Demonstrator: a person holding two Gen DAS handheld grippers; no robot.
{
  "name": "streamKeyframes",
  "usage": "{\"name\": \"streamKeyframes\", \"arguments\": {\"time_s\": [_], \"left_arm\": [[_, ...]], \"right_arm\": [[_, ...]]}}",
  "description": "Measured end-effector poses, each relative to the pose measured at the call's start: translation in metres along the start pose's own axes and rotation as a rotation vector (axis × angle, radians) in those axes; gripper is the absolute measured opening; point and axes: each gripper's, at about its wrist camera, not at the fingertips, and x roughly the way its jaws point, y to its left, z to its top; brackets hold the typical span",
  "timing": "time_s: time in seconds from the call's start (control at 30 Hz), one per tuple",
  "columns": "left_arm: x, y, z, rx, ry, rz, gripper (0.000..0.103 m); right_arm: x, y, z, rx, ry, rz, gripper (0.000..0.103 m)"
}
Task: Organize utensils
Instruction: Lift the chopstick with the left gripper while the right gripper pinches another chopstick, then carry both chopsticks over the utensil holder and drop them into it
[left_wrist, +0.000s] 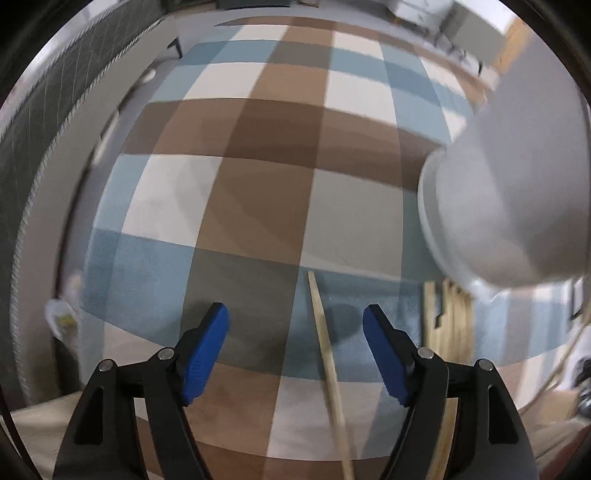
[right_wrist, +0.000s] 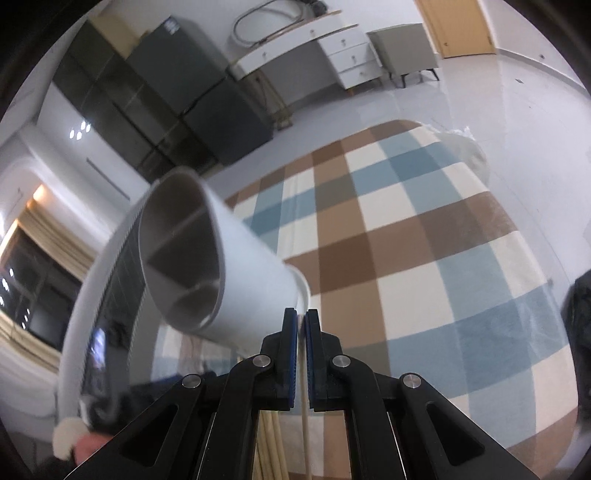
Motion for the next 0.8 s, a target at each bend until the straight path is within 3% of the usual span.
{"name": "streamKeyframes", "arguments": {"time_s": [0.1,0.17,0.27,0.33,0.37,0.57,0.67,0.8], "left_arm": [[-0.002,-0.002,-0.006,0.015,-0.015,0.024,0.071],[-0.003,-0.003,-0.007,0.011,-0.018,0.014,0.064],[-0.007,-0.01,-0.007,0.038,-0.035,0.002,0.038],[-0.008,-0.016,-0.006,0.057,-0.048,-0.005,0.007],[-0.008,-0.019,-0.006,0.061,-0.048,-0.019,0.003],[-0.016,-0.006,-0.007,-0.024,-0.077,-0.127,0.001],[-0.045,-0.005,-0.014,-0.019,-0.18,-0.16,0.001],[-0.102,-0.01,-0.031,0.036,-0.387,-0.216,0.001]], "right_arm": [[-0.009,-0.007,0.003,0.031,-0.03,0.006,0.004],[-0.013,-0.011,0.005,0.043,-0.047,0.012,0.004],[-0.021,-0.012,0.008,0.05,-0.078,0.018,0.004],[-0.027,-0.01,0.008,0.042,-0.106,0.021,0.004],[-0.031,-0.008,0.008,0.036,-0.117,0.02,0.004],[-0.054,0.005,-0.001,-0.026,-0.189,0.003,0.004],[-0.063,0.011,-0.005,-0.051,-0.217,0.005,0.004],[-0.079,0.022,-0.017,-0.091,-0.249,0.003,0.004]]}}
